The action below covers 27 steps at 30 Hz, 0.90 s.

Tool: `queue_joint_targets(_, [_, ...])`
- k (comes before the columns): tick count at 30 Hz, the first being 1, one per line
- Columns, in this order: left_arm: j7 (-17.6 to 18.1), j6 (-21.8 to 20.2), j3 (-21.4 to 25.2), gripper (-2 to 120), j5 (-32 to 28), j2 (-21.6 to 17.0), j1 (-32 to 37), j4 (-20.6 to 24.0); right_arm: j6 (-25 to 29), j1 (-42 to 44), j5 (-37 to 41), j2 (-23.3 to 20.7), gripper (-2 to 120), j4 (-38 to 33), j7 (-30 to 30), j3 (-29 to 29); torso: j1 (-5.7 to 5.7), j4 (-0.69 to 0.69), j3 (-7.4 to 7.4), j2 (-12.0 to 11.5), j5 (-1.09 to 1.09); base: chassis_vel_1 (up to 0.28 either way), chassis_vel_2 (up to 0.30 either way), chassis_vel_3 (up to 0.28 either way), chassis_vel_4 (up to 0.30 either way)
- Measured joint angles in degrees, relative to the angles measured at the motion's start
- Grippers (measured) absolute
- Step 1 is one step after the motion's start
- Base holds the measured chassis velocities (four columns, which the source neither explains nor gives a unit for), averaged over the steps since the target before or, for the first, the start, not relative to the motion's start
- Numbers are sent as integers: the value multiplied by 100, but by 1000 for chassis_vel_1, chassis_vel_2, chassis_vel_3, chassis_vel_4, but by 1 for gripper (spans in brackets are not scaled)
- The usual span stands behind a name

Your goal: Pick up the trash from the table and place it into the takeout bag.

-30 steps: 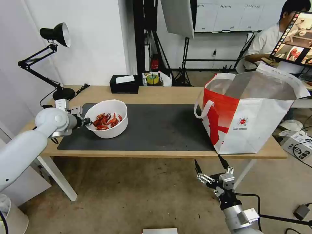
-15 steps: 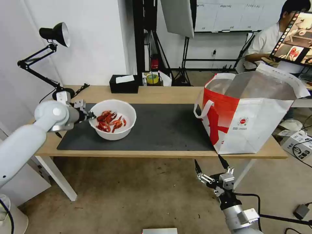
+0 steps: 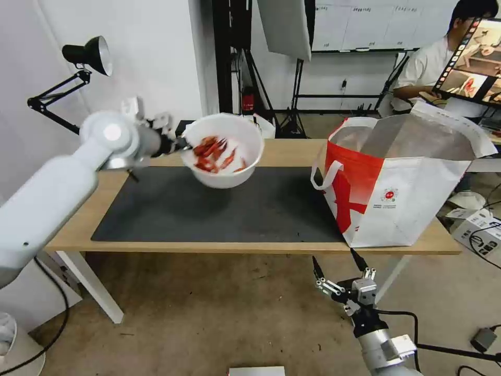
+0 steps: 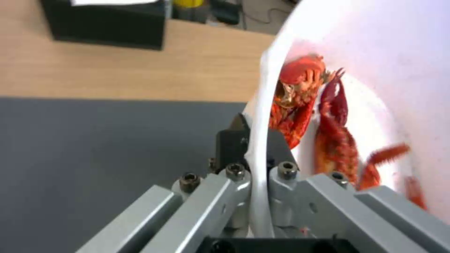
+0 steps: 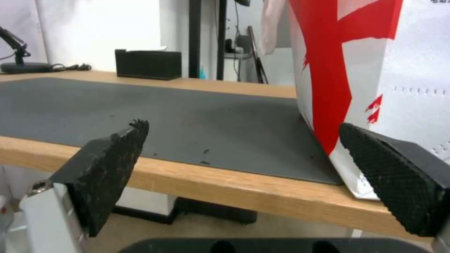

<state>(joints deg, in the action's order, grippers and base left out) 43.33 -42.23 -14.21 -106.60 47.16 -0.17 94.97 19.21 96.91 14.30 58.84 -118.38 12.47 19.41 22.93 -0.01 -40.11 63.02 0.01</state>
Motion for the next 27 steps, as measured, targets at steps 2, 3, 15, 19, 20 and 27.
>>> queue_joint_targets(2, [22,0,-42,0,-21,92,-88,-5,0,0,0,0,100,0,0,0,0,0,0,0,1,0,0,0,0])
queue_joint_targets(3, [40,1,-73,0,-24,174,-150,-7,0,0,0,0,100,0,0,0,0,0,0,0,1,0,0,0,0])
queue_joint_targets(15, [73,5,-391,0,-60,802,-652,-255,0,0,0,0,100,0,0,0,0,0,1,1,0,0,0,0,0])
queue_joint_targets(19, [72,7,-446,0,-62,996,-777,-405,0,0,0,0,100,0,0,0,0,3,1,1,-1,0,0,0,0])
queue_joint_targets(20, [73,14,-462,0,-62,1203,-878,-564,0,0,0,0,100,0,0,0,0,4,0,1,-2,0,0,0,0])
queue_joint_targets(27, [146,34,-585,0,-39,2221,-1373,-1447,0,0,0,0,100,0,0,0,0,0,0,0,2,0,0,0,0])
